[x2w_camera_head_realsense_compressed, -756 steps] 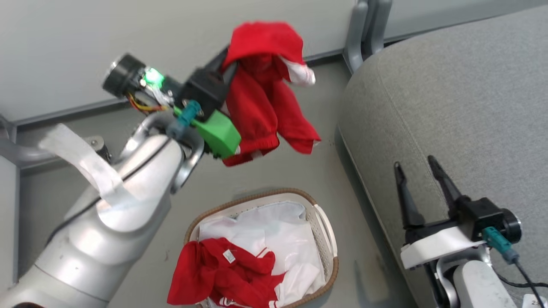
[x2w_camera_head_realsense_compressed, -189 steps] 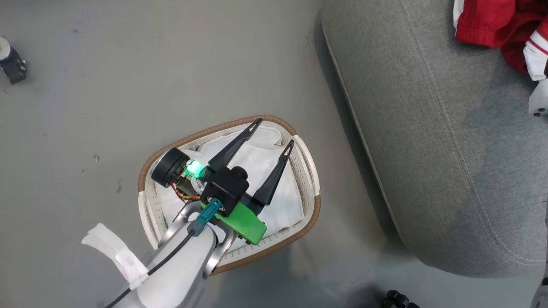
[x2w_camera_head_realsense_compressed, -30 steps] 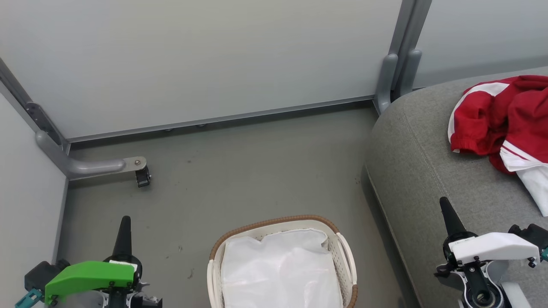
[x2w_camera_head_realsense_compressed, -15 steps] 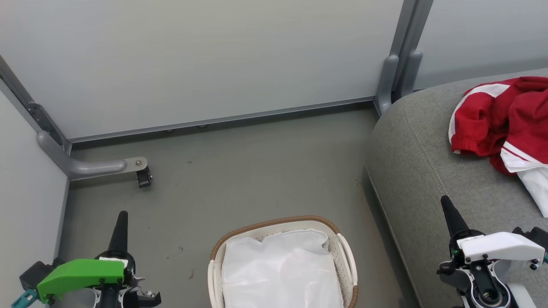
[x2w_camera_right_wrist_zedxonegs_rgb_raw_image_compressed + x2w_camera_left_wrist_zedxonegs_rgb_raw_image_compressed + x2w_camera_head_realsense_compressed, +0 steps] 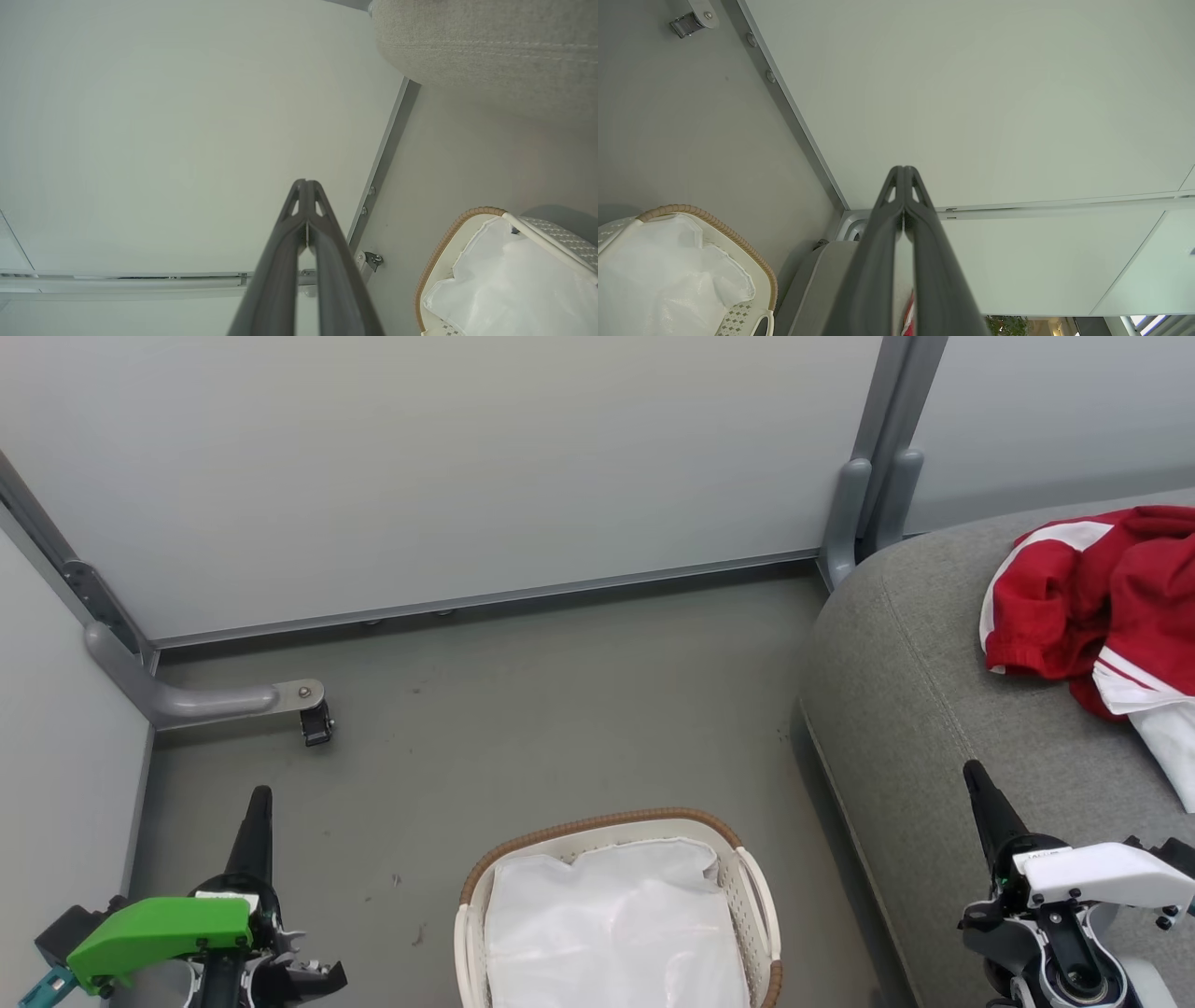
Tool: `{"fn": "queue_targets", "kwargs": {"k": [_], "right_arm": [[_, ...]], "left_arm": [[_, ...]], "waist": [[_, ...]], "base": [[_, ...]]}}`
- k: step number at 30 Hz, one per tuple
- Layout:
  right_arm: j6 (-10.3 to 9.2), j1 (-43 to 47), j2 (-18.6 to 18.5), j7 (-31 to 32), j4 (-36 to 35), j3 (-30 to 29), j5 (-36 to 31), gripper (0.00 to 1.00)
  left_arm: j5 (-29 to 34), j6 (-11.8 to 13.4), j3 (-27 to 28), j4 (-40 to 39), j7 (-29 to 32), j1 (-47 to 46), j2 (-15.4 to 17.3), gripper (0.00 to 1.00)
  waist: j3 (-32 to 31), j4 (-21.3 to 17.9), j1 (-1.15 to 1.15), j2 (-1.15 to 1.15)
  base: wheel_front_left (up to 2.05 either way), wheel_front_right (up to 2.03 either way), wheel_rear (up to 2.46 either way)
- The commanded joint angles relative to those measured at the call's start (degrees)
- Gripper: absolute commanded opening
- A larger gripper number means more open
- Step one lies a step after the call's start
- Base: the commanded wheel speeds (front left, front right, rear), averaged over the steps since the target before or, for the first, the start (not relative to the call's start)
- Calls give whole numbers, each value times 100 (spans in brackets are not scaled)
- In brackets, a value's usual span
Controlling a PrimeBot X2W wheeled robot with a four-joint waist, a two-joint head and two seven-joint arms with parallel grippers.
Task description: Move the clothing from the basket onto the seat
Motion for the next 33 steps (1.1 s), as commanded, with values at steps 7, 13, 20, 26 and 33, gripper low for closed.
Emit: {"fn": "queue_targets", "kwargs": {"k": [7,13,20,26,33], "right_arm": [[-1,45,-36,103,-60,-57,395,0],[-1,53,-38,169,-75,-81,634,0],[-1,62,-40,238,-93,-109,897,0],[-1,64,-39,240,-94,-112,932,0],[-1,64,-40,239,-93,-111,932,0]], "left_arm": [[-355,-44,72,-65,105,-129,21,0],[-554,-63,109,-83,169,-150,22,0],[-797,-76,146,-99,222,-161,23,0],[-814,-81,149,-97,245,-150,23,0],[-815,-81,149,-97,245,-150,23,0]], "waist": [[-10,9,0,0],[-18,16,0,0],[-27,25,0,0],[-29,27,0,0],[-29,27,0,0]], "base": [[0,0,0],[0,0,0],[0,0,0],[0,0,0],[0,0,0]]}}
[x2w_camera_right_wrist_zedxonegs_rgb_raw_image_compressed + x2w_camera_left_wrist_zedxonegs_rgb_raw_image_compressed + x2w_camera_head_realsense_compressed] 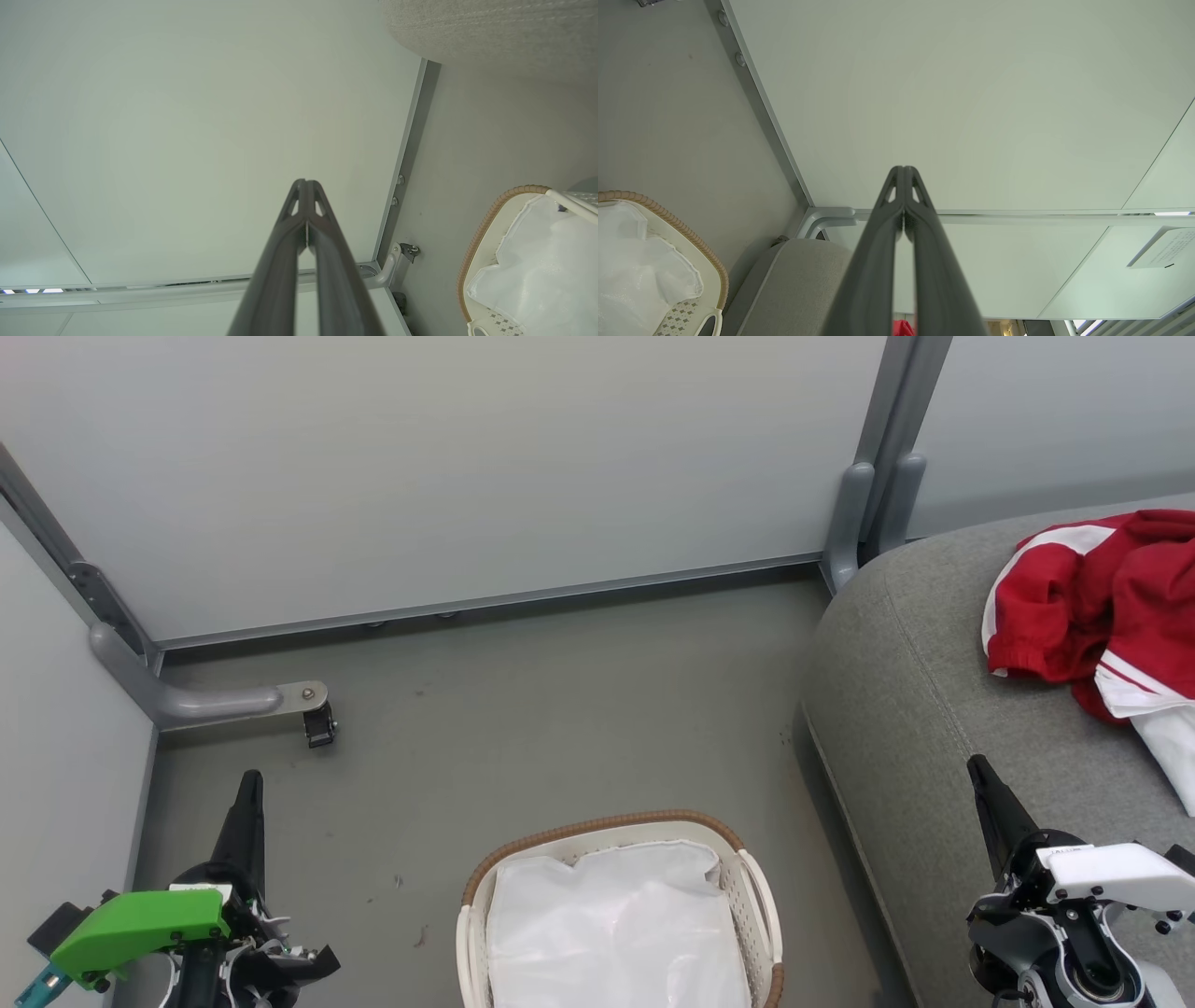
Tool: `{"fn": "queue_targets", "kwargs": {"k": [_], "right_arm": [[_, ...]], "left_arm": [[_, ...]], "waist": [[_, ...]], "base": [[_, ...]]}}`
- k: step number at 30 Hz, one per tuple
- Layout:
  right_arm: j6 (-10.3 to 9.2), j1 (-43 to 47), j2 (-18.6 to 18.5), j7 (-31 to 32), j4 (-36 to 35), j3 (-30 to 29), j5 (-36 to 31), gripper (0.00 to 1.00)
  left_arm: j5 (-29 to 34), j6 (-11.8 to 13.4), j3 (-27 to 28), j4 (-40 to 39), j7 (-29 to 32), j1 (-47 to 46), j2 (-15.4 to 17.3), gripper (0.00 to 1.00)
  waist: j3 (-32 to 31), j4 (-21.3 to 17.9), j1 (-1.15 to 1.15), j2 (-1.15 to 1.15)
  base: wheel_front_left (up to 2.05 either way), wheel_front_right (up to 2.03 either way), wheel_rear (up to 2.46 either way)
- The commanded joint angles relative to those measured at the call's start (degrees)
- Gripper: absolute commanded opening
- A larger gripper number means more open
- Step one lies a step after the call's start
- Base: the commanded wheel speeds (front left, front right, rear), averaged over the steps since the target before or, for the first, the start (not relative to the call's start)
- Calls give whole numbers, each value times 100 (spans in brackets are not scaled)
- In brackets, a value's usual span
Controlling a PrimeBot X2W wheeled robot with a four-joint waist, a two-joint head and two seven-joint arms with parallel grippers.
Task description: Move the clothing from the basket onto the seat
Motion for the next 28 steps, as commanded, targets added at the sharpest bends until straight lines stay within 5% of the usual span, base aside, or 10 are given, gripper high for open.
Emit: {"fn": "queue_targets", "kwargs": {"k": [1,28], "right_arm": [[0,59,-32,8,-19,-13,19,0],[0,59,-32,7,-19,-12,20,0]], "left_arm": [[-23,-40,12,-12,25,-58,23,0],[-23,-39,11,-13,24,-58,23,0]], "waist": [[0,0,0,0],[0,0,0,0]], "base": [[0,0,0],[0,0,0]]}}
